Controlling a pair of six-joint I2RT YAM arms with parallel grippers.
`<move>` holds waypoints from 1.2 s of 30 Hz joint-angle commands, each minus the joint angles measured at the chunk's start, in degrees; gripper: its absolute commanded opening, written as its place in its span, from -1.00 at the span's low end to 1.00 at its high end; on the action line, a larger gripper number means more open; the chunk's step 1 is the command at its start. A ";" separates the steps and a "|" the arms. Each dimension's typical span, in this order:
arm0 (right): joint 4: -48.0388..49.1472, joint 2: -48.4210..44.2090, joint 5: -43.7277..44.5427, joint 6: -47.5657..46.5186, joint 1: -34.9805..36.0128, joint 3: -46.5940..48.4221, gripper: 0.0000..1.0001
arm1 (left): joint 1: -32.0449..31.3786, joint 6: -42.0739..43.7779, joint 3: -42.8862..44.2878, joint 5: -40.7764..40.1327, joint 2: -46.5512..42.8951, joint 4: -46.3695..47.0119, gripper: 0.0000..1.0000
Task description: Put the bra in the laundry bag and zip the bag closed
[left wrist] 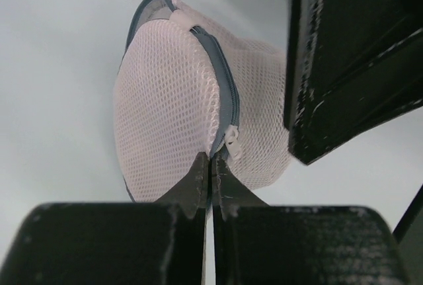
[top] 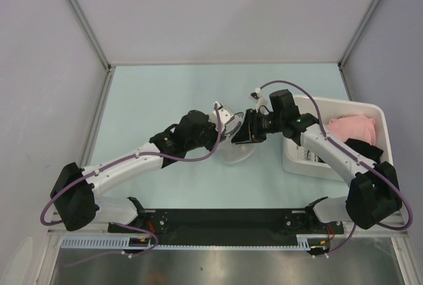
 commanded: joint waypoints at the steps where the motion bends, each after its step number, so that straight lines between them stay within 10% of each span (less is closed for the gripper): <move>1: 6.50 0.90 0.97 2.65 2.82 -0.96 -0.32 | -0.01 -0.34 0.42 4.14 -1.75 1.56 -1.00; 18: 11.68 2.22 11.51 5.55 5.12 -3.77 -0.31 | -0.01 -2.63 -0.63 8.54 -3.16 2.43 -1.00; 27: 13.28 2.13 10.47 8.28 5.21 -3.68 -0.90 | -0.01 -2.63 -0.54 9.33 -2.54 2.43 -1.00; 36: 4.50 0.29 11.25 7.67 2.67 -0.70 -1.00 | -0.10 0.44 -2.39 6.61 -2.89 1.47 -1.00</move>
